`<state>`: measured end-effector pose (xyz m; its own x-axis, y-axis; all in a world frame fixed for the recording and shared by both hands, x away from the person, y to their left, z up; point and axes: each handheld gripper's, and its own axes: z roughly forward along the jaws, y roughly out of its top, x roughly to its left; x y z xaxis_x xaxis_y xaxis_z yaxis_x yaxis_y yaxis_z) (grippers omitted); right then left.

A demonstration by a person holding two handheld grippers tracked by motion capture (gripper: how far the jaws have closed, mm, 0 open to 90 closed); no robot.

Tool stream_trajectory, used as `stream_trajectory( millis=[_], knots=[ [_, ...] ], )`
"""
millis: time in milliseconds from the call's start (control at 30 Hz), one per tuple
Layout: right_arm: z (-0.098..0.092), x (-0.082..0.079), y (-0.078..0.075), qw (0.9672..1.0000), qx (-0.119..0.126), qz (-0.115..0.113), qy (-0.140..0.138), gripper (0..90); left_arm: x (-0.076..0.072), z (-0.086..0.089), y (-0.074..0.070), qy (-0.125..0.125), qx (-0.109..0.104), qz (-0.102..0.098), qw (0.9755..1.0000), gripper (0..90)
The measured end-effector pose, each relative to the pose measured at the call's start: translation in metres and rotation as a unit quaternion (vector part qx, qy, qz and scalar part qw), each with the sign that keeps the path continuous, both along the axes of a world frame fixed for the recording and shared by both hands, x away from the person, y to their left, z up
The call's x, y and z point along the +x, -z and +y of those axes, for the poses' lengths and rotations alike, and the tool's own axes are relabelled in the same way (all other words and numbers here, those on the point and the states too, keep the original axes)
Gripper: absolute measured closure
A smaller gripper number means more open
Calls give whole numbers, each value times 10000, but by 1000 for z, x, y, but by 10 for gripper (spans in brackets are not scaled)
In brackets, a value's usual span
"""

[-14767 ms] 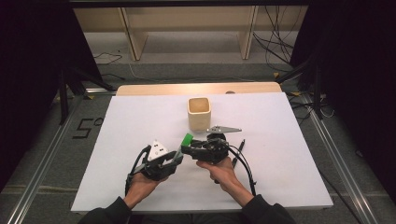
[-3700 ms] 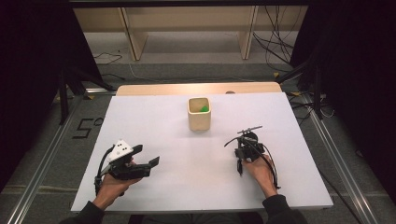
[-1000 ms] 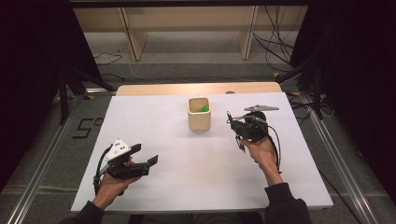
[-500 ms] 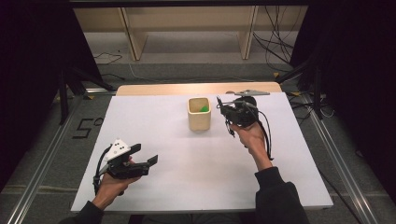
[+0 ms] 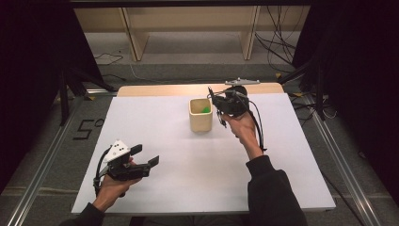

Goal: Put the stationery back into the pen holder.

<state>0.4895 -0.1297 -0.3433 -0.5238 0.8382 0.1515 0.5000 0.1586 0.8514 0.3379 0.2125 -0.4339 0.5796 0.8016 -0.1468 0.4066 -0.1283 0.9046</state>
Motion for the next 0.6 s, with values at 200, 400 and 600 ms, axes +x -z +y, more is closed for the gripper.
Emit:
stream_trajectory(
  millis=[200, 400, 600],
  knots=[
    [9, 9, -4, 10000, 9, -22, -19, 799, 0, 0, 0, 4, -2, 4, 10000, 176],
    [15, 16, -5, 10000, 32, -34, -14, 799, 0, 0, 0, 11, -2, 5, 10000, 176],
    [22, 24, -7, 10000, 10, -68, 9, 798, 0, 0, 0, 18, -26, 0, 10000, 176]
  ],
)
